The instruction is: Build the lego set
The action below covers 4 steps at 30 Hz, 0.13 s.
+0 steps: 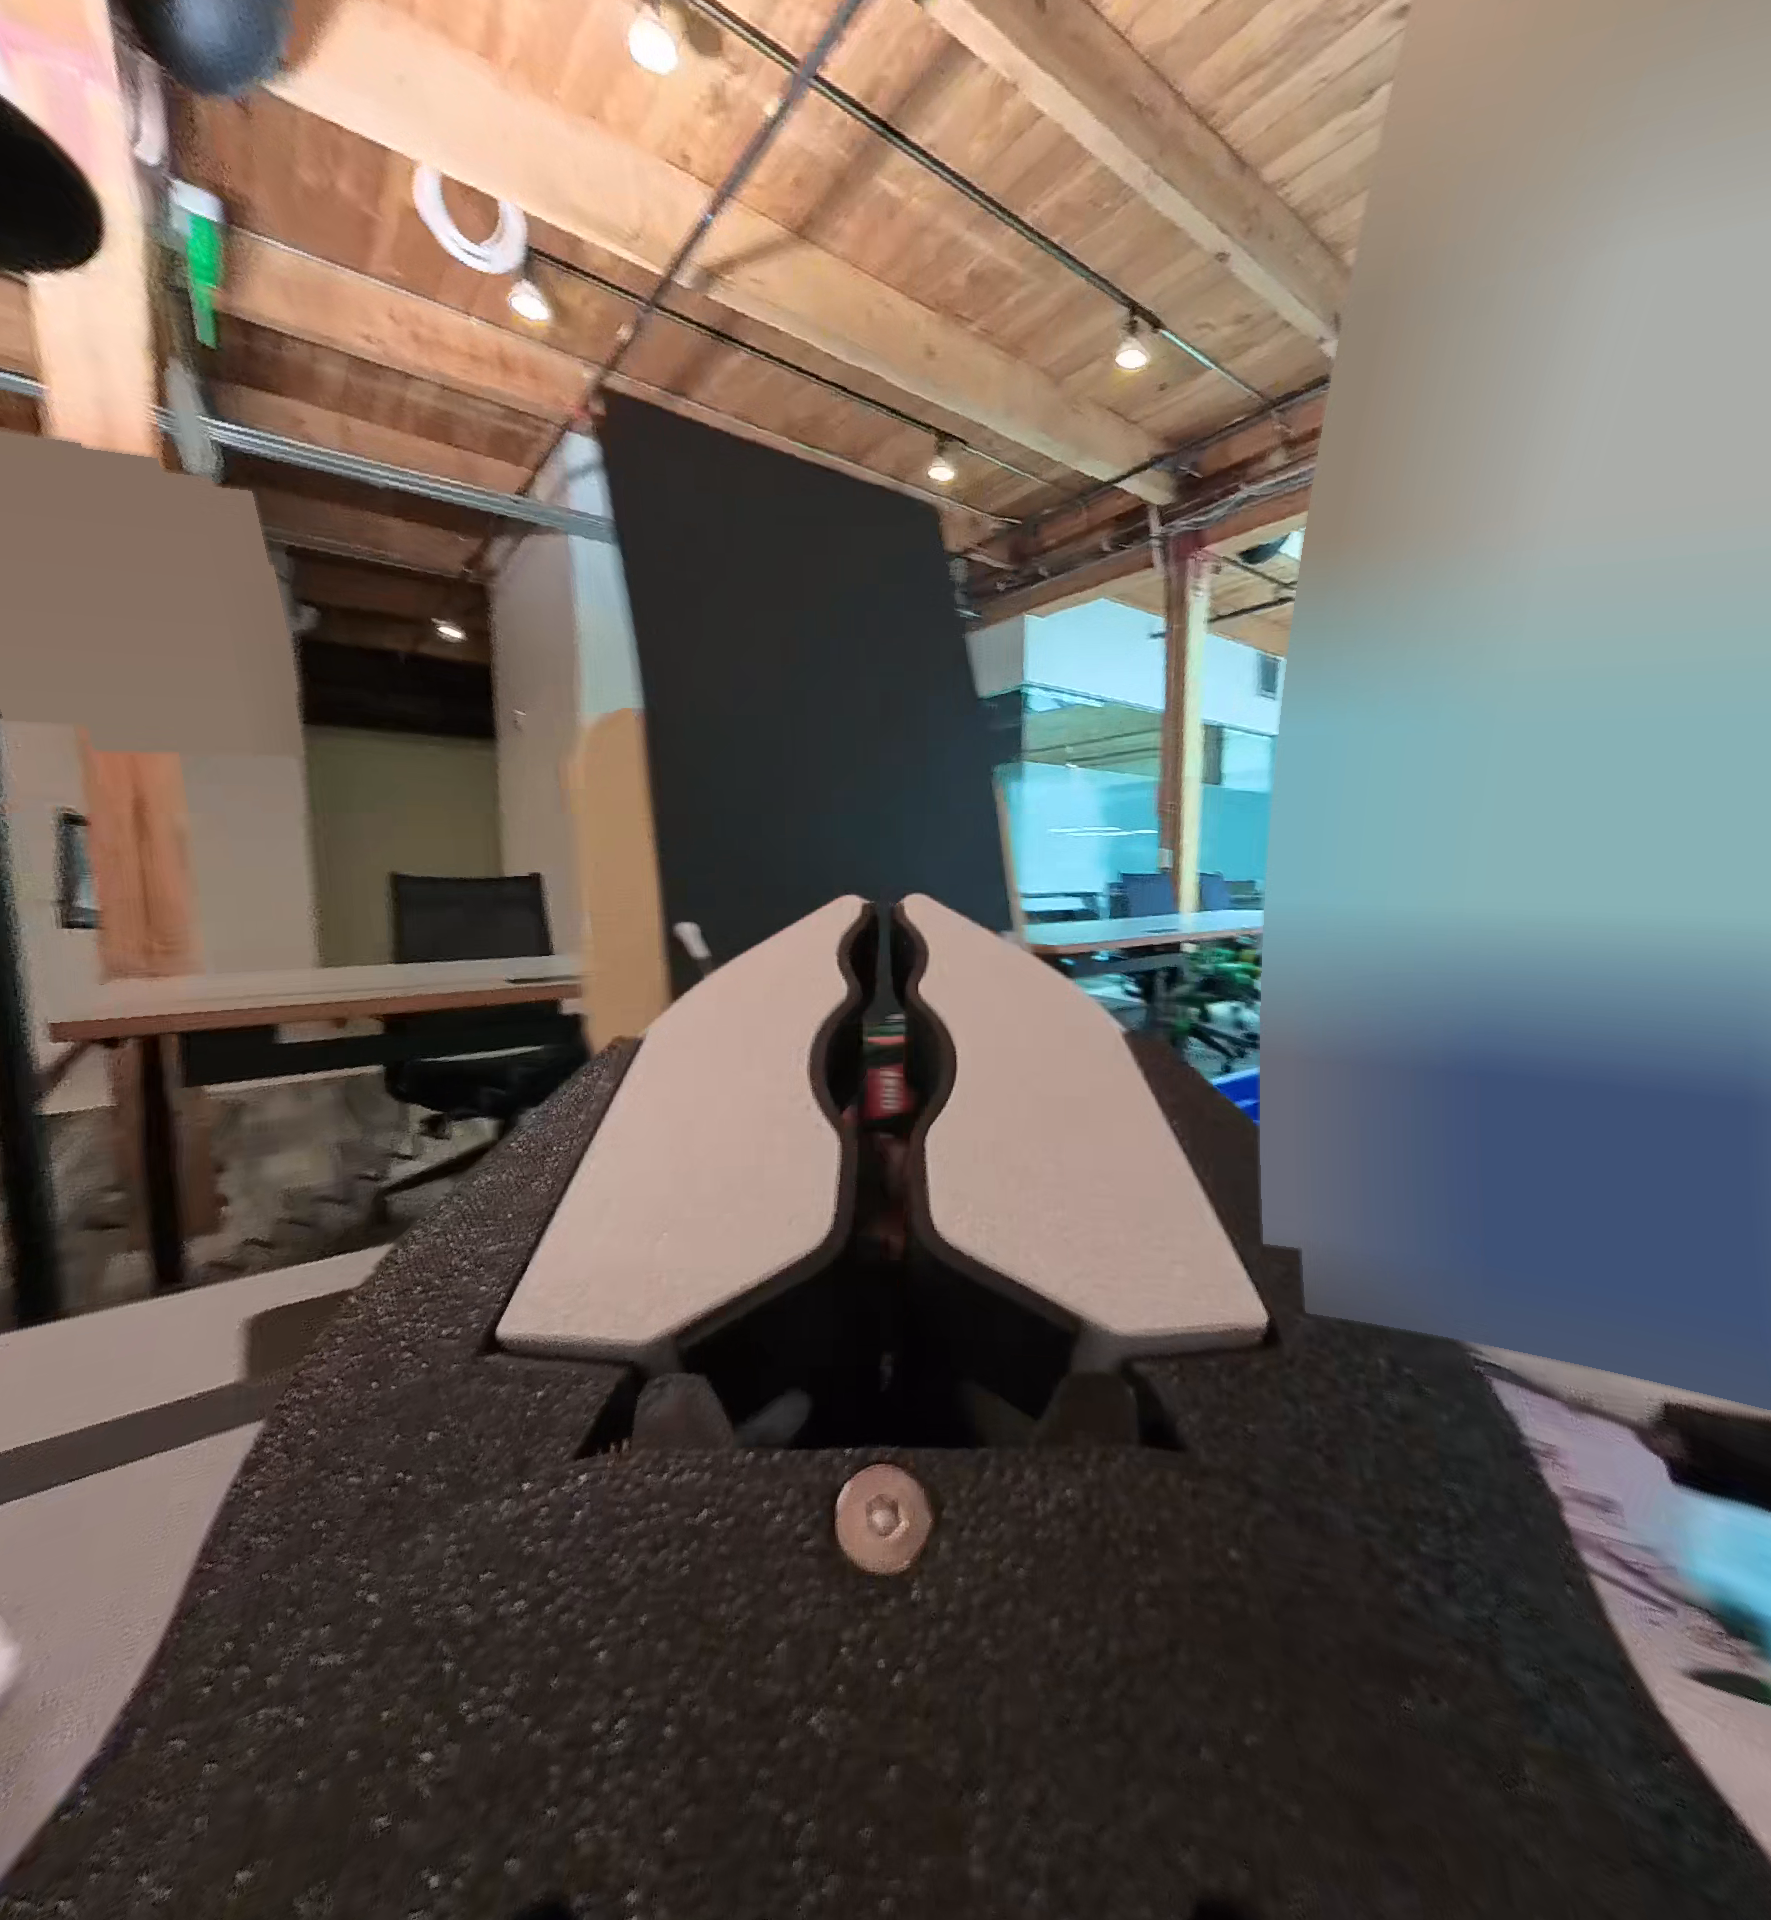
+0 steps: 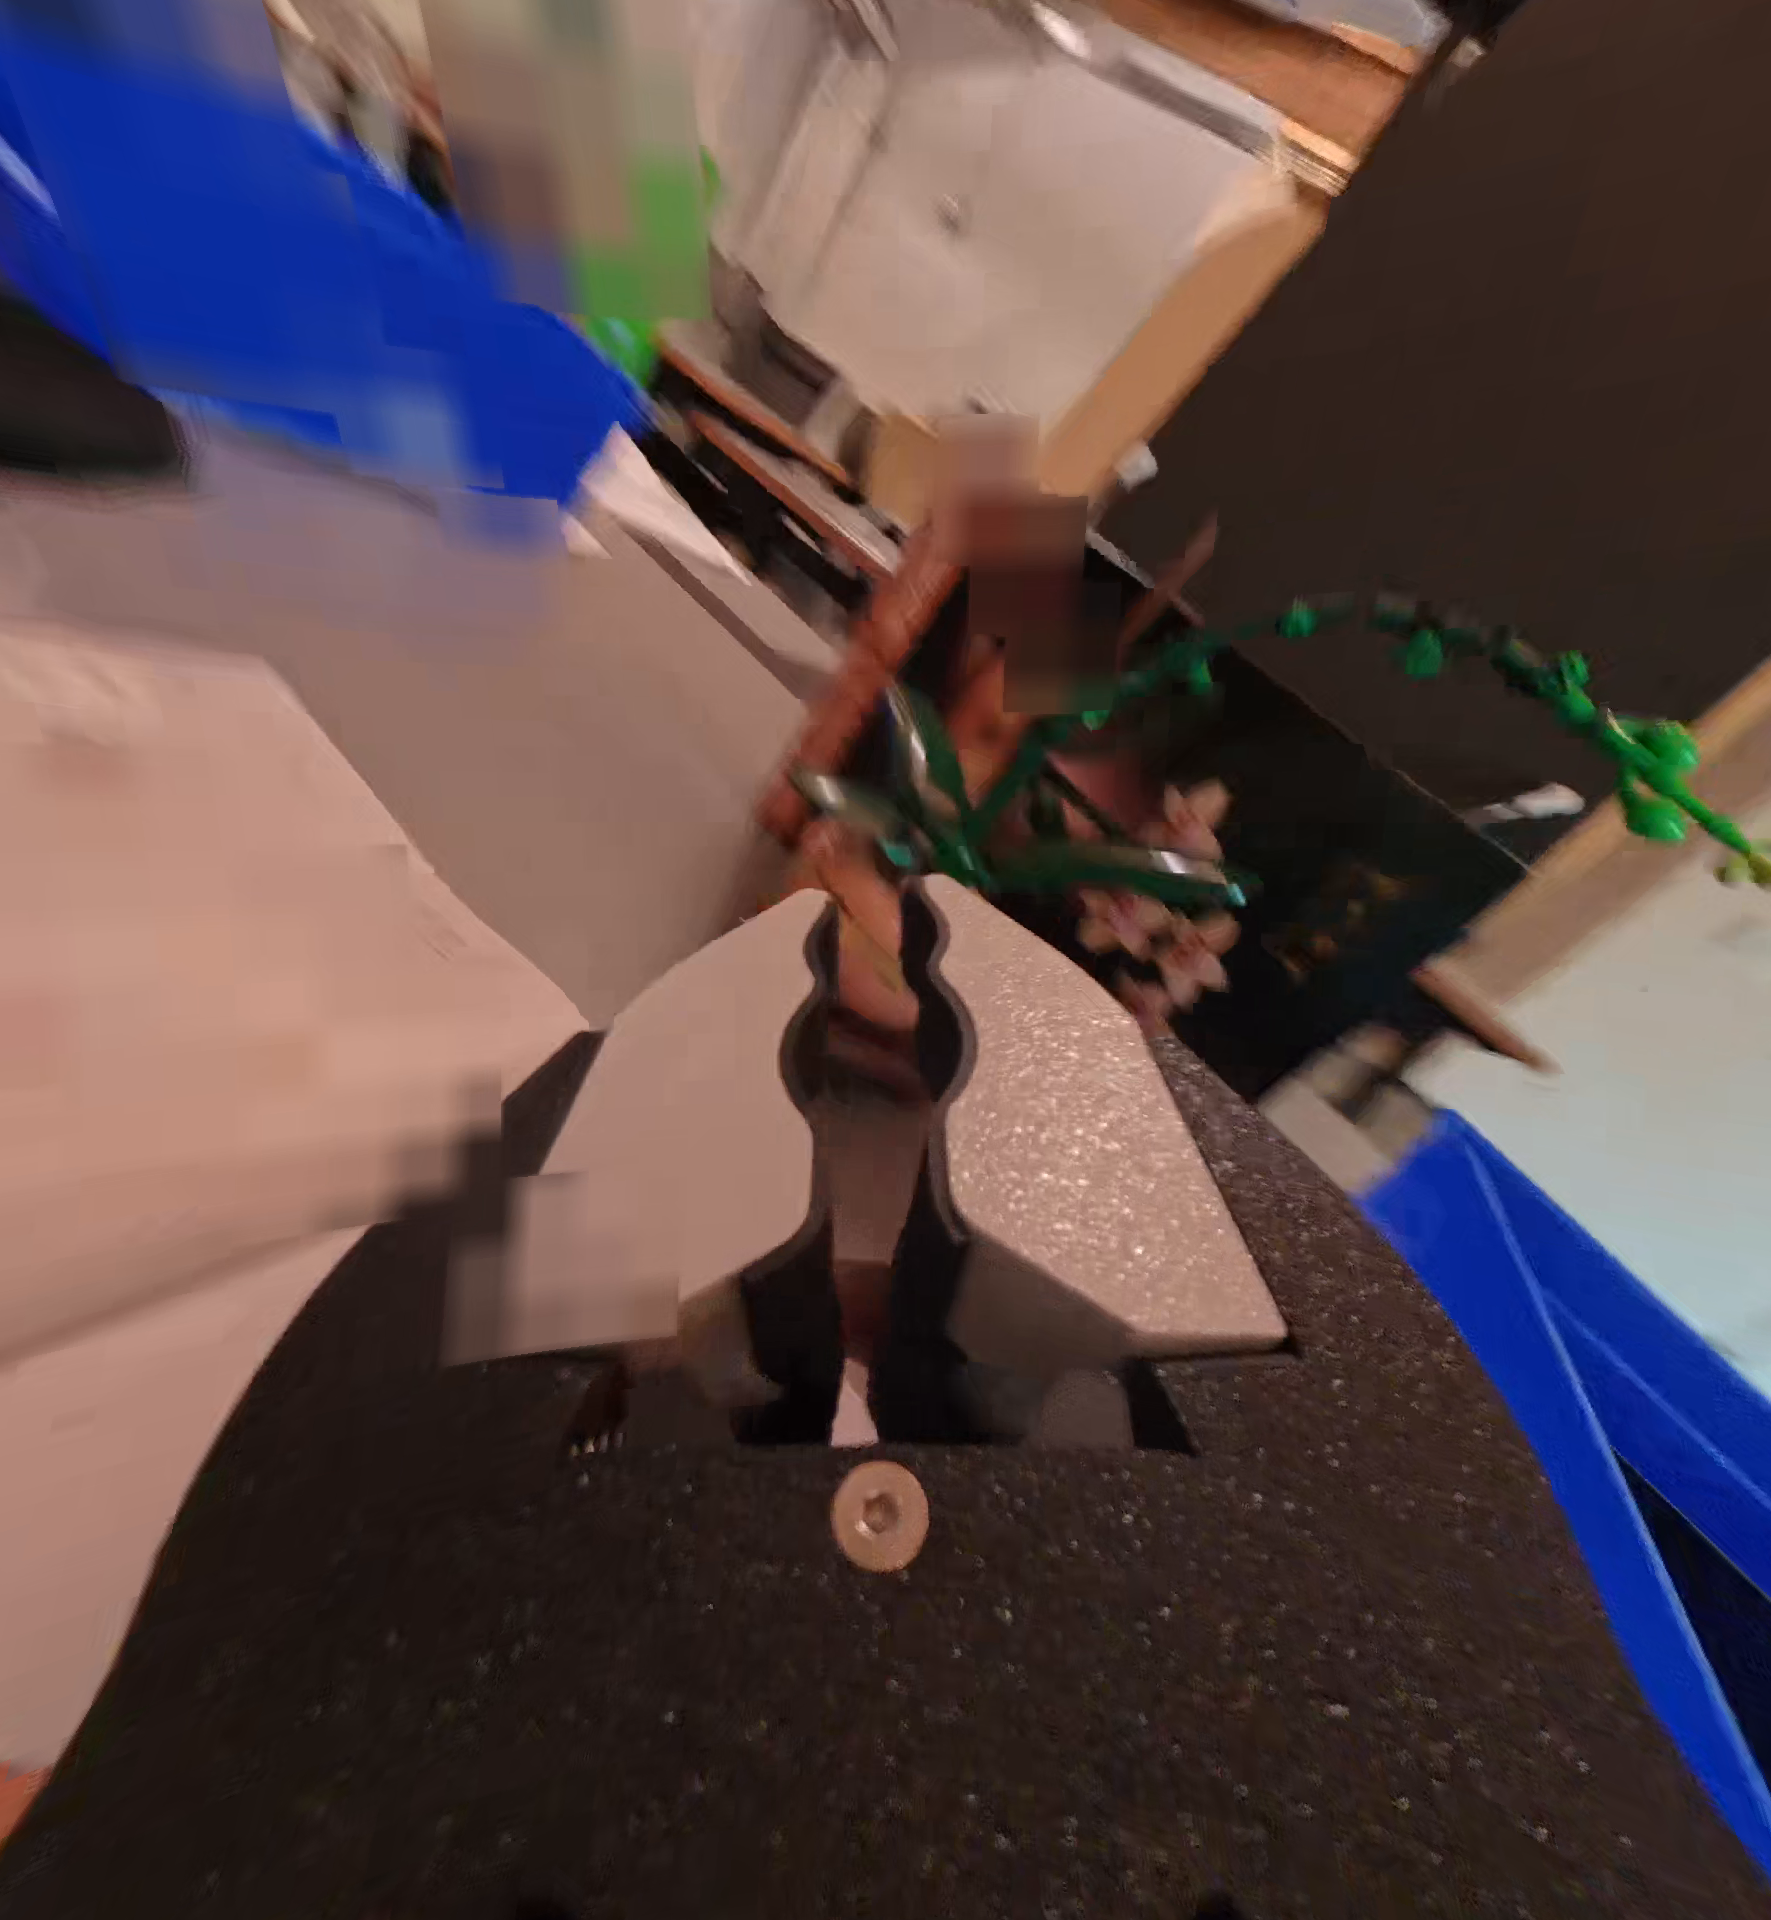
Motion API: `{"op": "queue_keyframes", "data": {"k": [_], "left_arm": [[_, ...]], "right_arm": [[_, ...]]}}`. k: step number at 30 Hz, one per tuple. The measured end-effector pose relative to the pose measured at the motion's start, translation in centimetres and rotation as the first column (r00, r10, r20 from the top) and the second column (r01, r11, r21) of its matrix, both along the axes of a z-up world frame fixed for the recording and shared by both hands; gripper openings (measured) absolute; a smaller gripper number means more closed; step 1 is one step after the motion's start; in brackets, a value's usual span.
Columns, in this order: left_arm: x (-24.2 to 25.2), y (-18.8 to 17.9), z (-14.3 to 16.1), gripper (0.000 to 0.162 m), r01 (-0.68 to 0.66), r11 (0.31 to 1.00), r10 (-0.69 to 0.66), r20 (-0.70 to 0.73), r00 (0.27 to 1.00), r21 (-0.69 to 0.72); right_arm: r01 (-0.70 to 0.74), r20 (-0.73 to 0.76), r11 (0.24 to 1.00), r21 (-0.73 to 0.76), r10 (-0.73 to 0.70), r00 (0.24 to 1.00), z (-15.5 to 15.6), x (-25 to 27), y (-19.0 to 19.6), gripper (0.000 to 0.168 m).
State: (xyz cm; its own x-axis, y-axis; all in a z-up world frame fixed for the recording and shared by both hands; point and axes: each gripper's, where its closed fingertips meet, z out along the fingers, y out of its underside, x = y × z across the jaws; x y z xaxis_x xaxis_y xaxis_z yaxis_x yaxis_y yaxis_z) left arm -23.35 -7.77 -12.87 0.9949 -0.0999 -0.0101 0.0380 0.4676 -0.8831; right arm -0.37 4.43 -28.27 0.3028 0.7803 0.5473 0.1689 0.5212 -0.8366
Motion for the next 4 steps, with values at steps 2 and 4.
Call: {"op": "queue_keyframes", "data": {"k": [2, 4], "left_arm": [[2.8, 0.6, 0.2, 0.003, 0.077, 0.996, -0.077, -0.003, 0.997, -0.033], [5.4, 1.2, 0.4, 0.005, 0.142, 0.988, -0.143, -0.012, 0.99, -0.067]], "right_arm": [[-0.219, -0.147, 0.963, -0.157, 0.197, 0.969, 4.0, 1.0, -2.5, 0.005], [-0.486, -0.384, 0.805, -0.34, 0.353, 0.853, 8.1, 3.4, -4.5, 0.004]]}}
